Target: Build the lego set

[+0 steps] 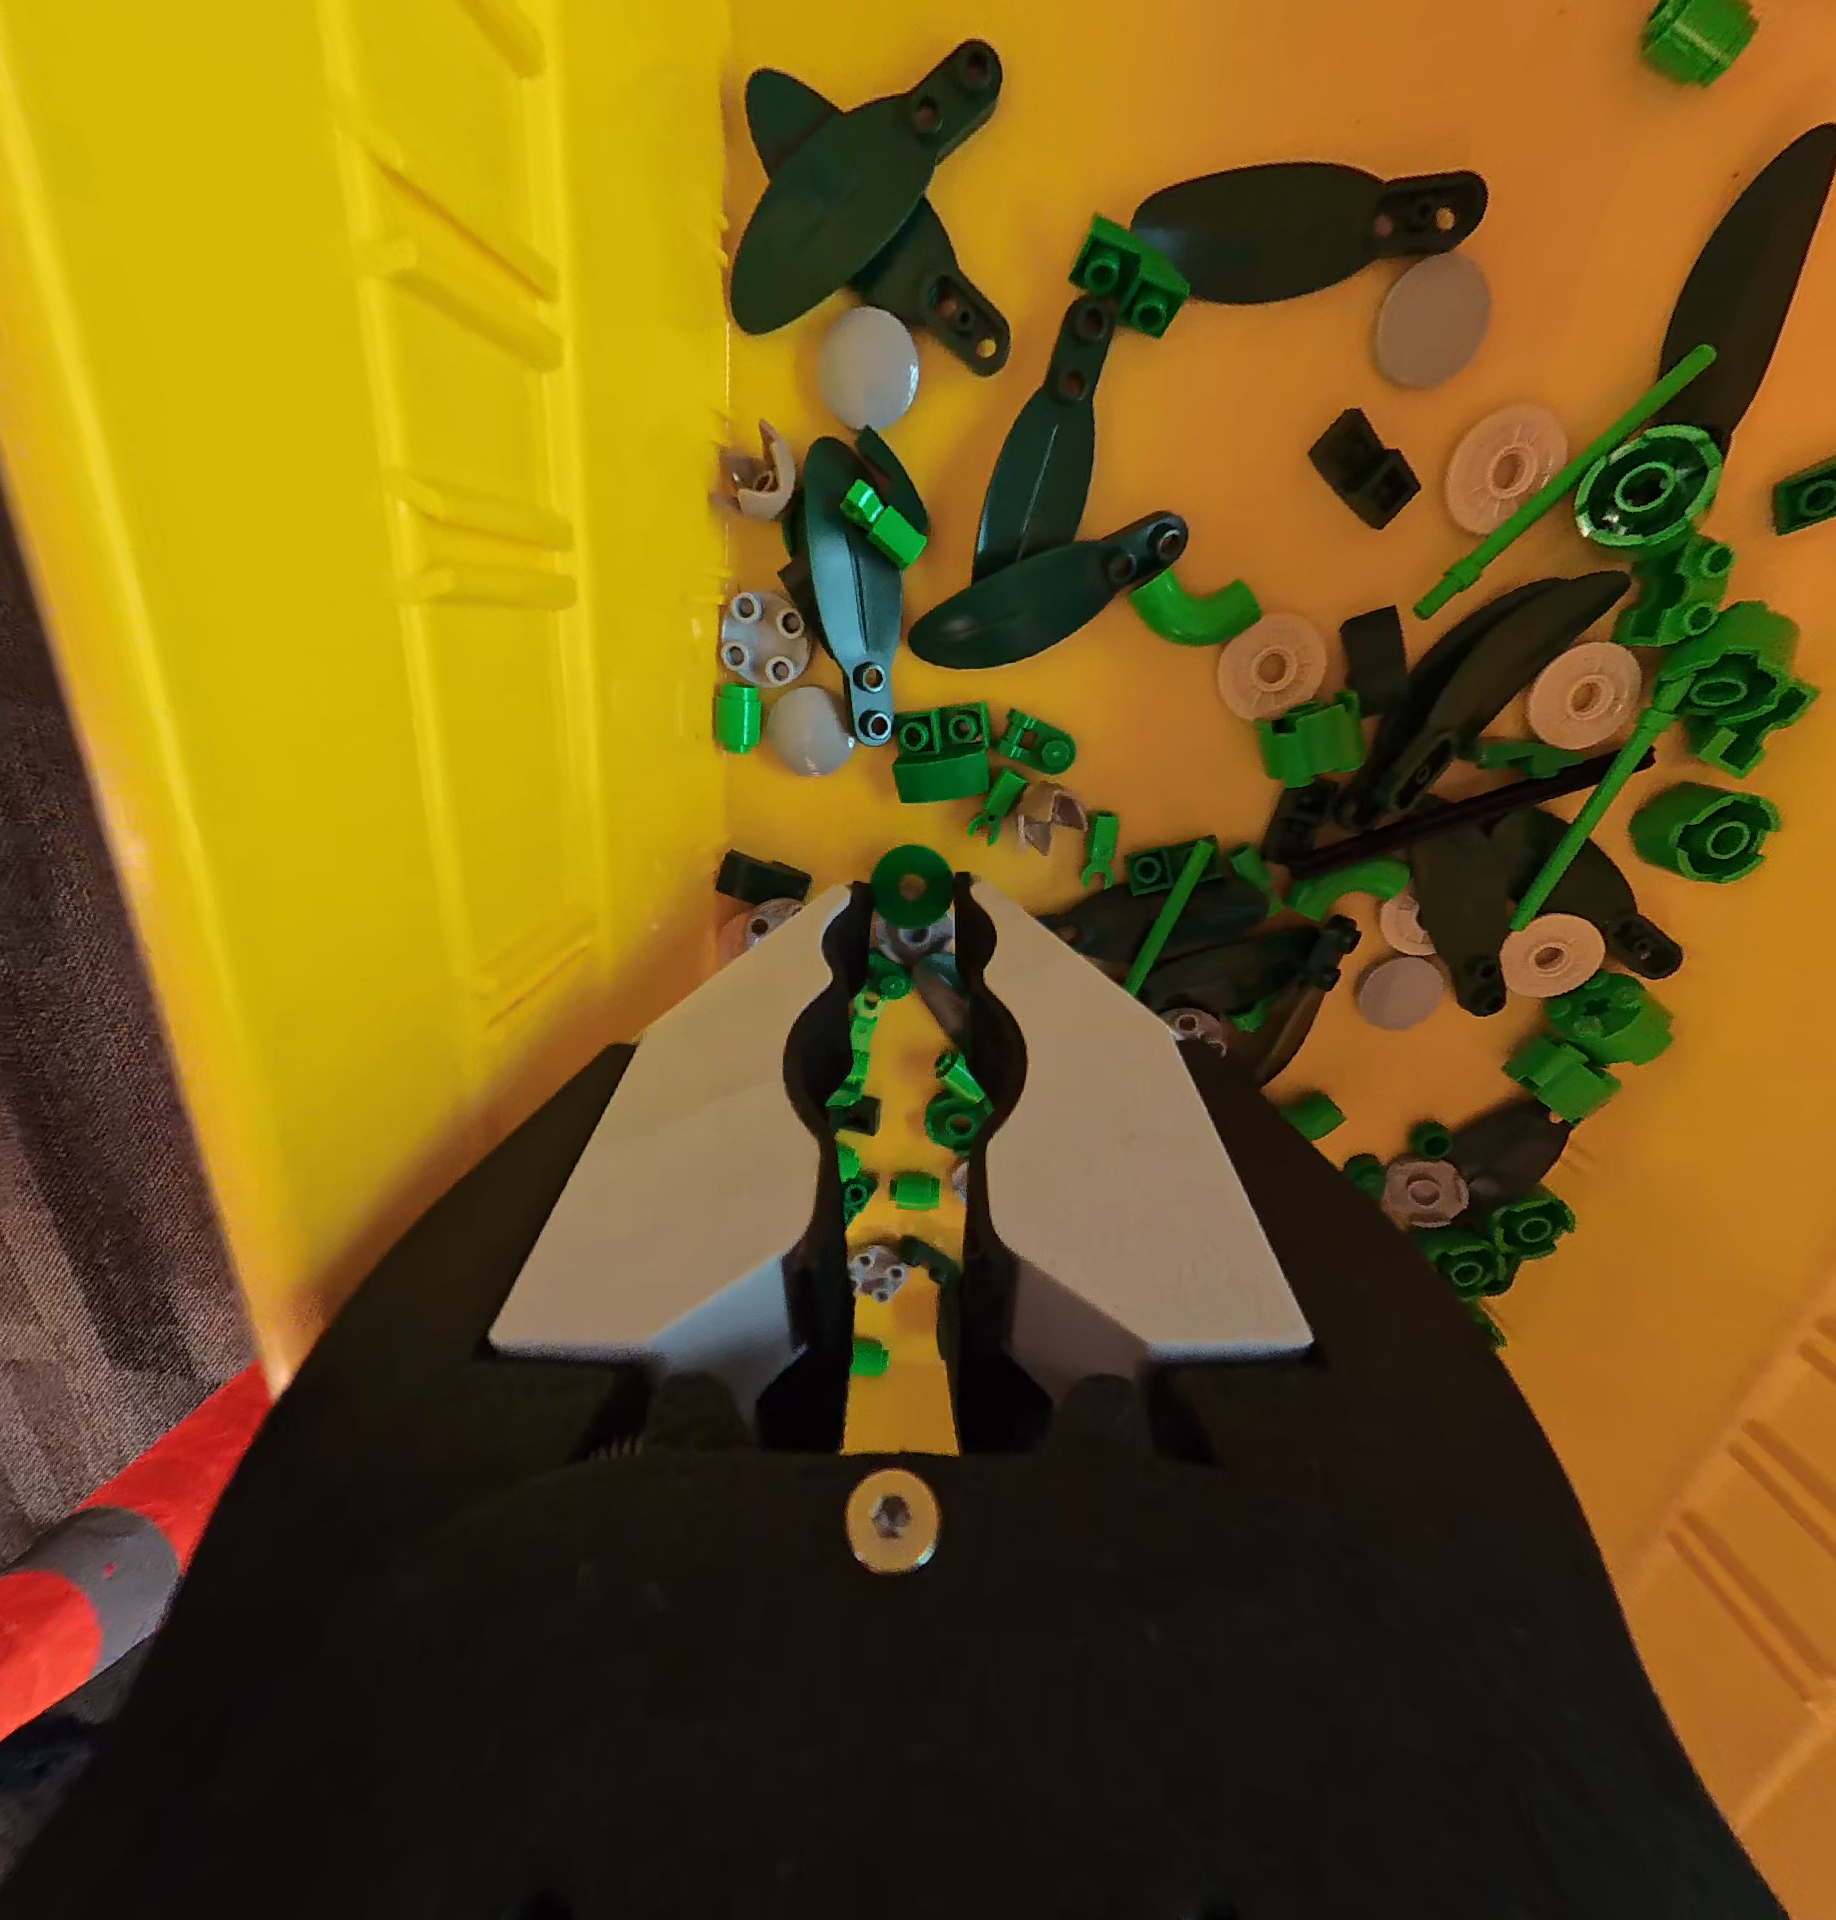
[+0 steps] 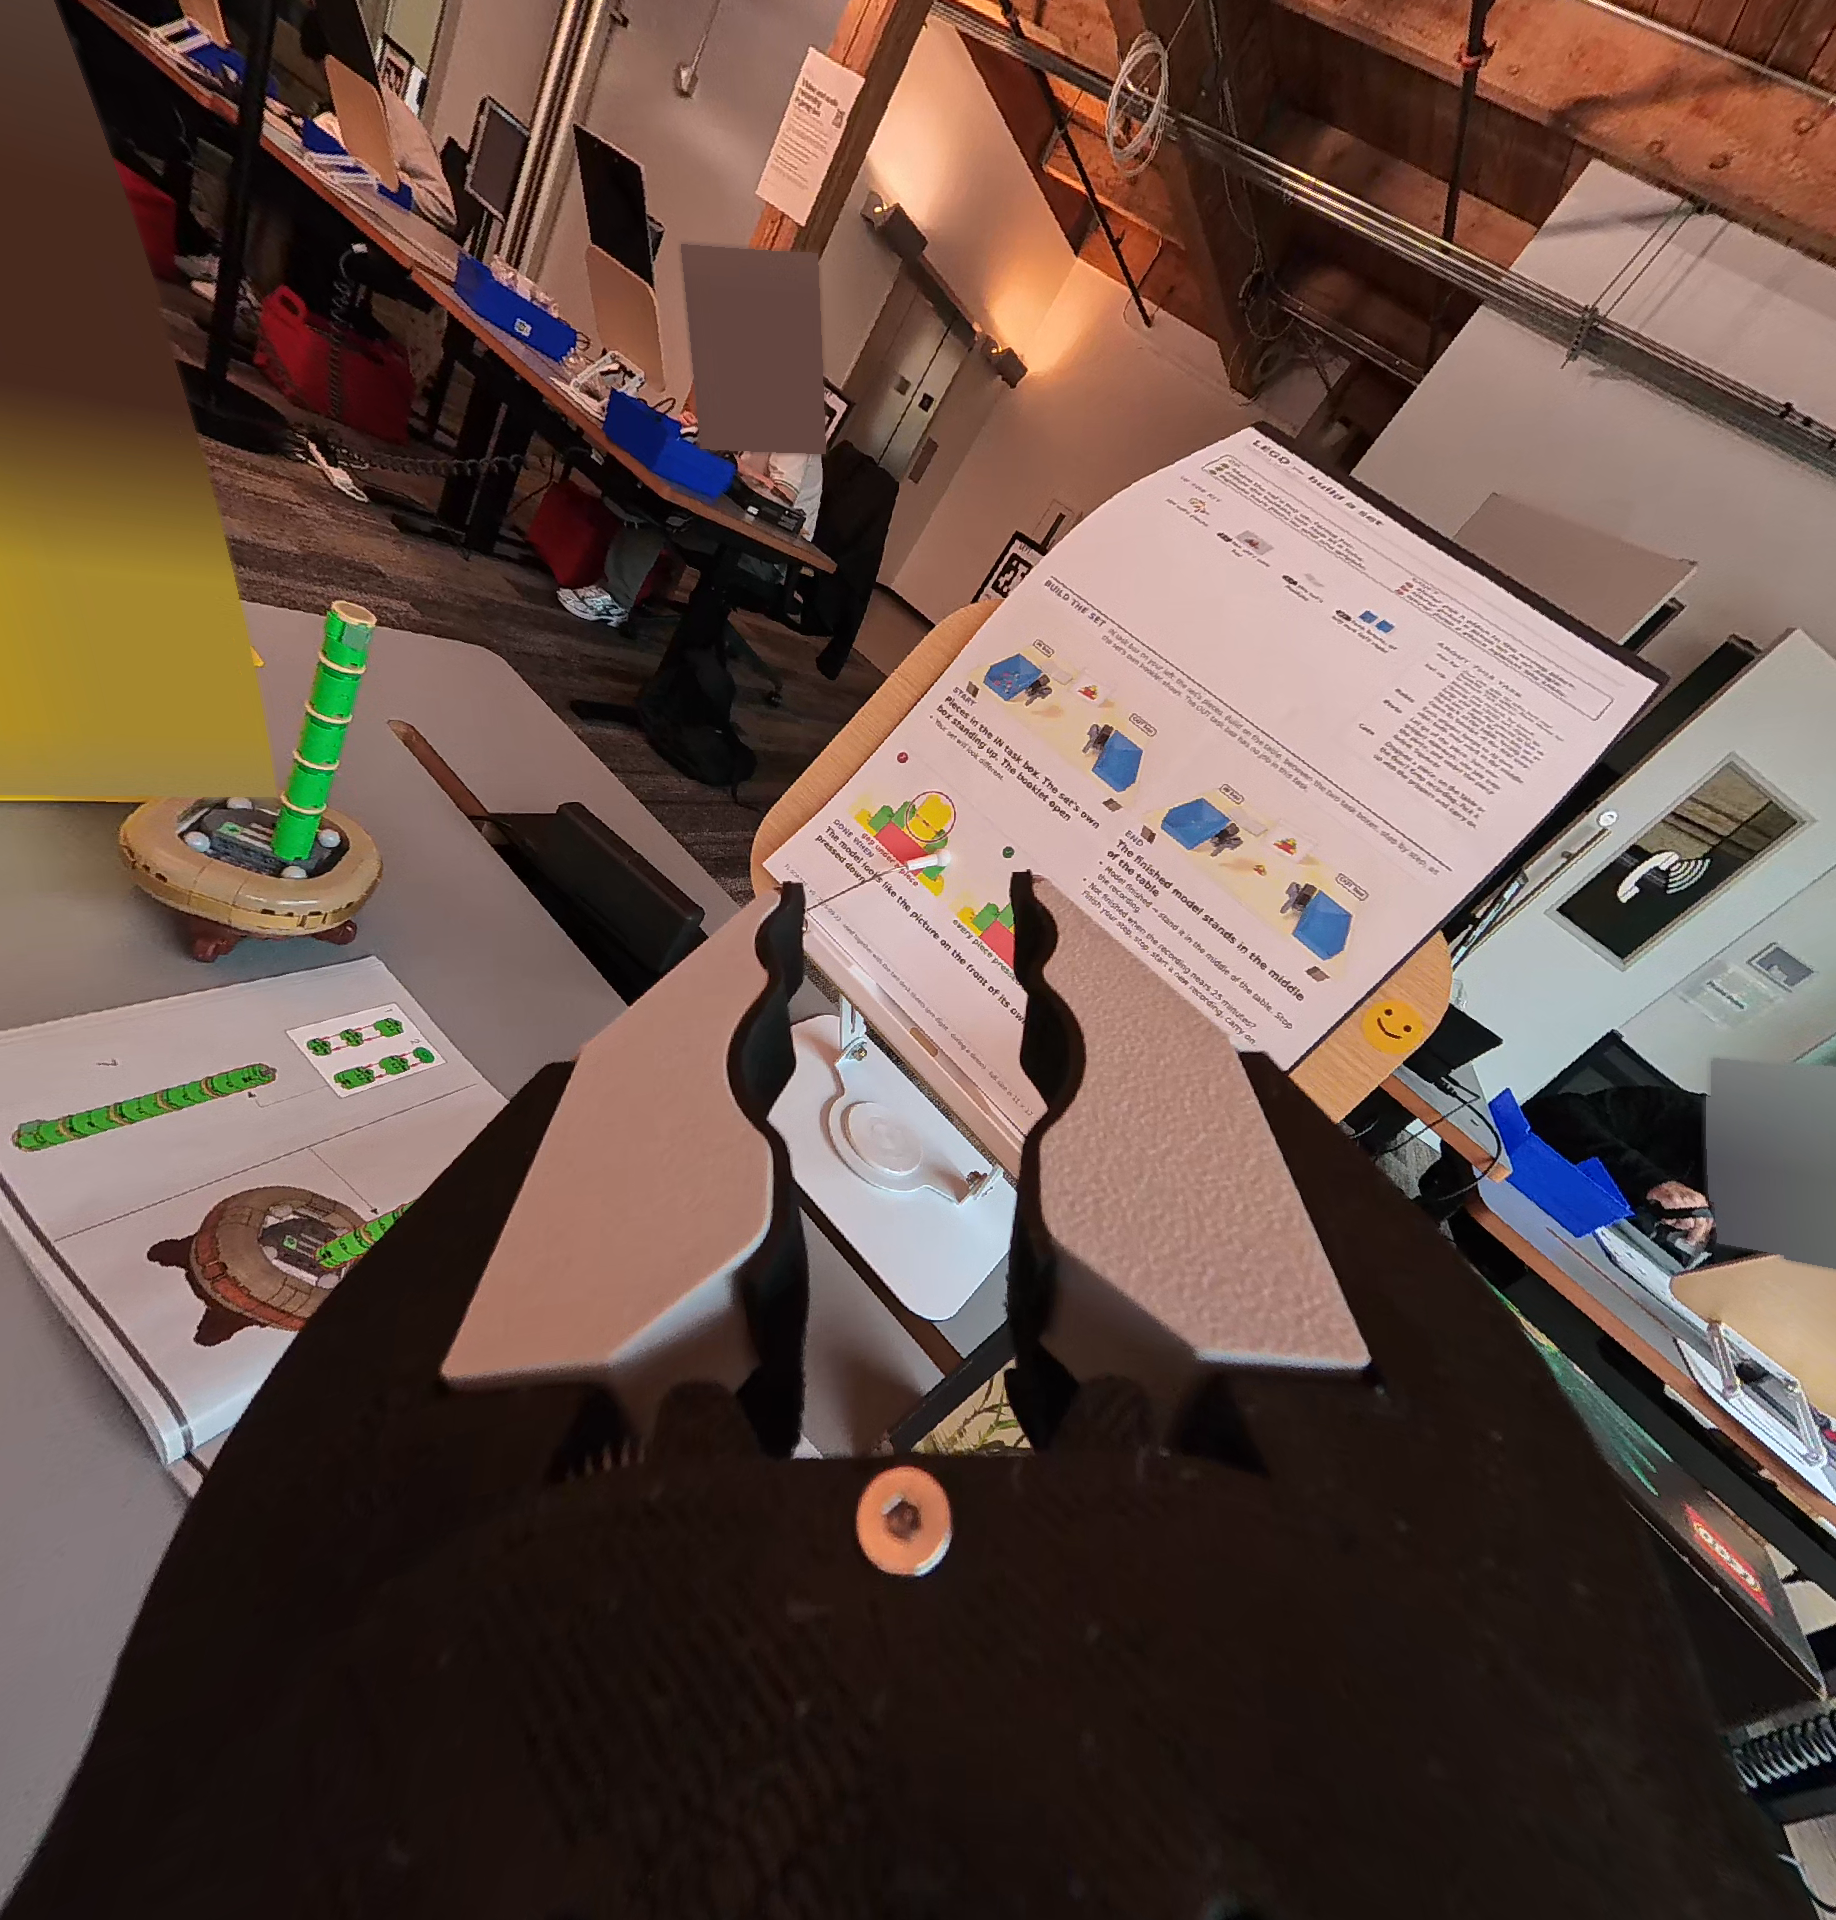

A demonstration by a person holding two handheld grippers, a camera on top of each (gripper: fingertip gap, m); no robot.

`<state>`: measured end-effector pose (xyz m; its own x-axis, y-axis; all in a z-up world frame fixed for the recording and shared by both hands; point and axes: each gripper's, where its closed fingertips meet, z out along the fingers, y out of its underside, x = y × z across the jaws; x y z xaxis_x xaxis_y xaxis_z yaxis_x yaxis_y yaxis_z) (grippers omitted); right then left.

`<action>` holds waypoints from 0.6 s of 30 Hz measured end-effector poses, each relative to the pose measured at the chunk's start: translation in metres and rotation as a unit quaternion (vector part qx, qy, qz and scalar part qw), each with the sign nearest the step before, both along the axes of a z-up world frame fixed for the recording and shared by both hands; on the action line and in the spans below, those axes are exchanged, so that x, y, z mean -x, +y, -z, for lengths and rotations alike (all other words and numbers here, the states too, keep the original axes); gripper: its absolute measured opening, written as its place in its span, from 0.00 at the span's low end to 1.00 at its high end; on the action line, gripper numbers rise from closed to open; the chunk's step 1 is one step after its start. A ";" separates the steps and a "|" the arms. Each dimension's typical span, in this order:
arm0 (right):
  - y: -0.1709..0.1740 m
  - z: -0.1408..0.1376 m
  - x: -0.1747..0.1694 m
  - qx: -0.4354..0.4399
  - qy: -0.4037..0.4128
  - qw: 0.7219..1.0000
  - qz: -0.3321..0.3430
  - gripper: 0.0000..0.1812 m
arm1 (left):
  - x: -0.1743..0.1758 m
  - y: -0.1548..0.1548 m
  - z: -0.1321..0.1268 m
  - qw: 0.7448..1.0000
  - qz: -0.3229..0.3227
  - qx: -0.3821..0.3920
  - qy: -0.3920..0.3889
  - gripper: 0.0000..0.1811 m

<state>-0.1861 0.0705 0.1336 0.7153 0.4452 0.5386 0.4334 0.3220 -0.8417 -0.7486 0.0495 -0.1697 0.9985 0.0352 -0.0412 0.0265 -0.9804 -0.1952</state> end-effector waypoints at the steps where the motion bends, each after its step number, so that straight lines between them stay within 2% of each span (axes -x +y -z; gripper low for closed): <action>1: 0.000 0.000 0.000 0.000 0.000 1.000 -0.001 0.22 | 0.001 0.000 -0.004 1.000 -0.003 -0.005 0.003 0.08; 5: -0.001 -0.001 0.001 -0.002 -0.003 1.000 0.000 0.22 | -0.006 0.005 -0.046 0.997 -0.005 -0.076 -0.003 0.08; 7: -0.002 -0.001 0.000 -0.003 -0.004 1.000 0.001 0.22 | -0.028 0.010 -0.078 0.990 0.020 -0.133 -0.039 0.08; 9: -0.002 -0.002 0.000 -0.005 -0.005 1.000 0.001 0.22 | -0.066 0.011 -0.116 0.975 0.071 -0.191 -0.089 0.08; 11: -0.003 -0.003 -0.001 -0.006 -0.006 1.000 0.002 0.22 | -0.120 0.004 -0.156 0.945 0.164 -0.244 -0.146 0.08; 14: -0.003 -0.005 -0.005 -0.007 -0.002 1.000 0.001 0.22 | -0.211 -0.024 -0.201 0.874 0.333 -0.285 -0.207 0.08; 16: -0.004 -0.007 -0.008 -0.005 0.004 1.000 0.001 0.22 | -0.262 -0.040 -0.211 0.837 0.419 -0.277 -0.216 0.08; 18: -0.005 -0.009 -0.011 -0.006 0.009 1.000 0.001 0.22 | -0.310 -0.052 -0.204 0.804 0.495 -0.243 -0.221 0.08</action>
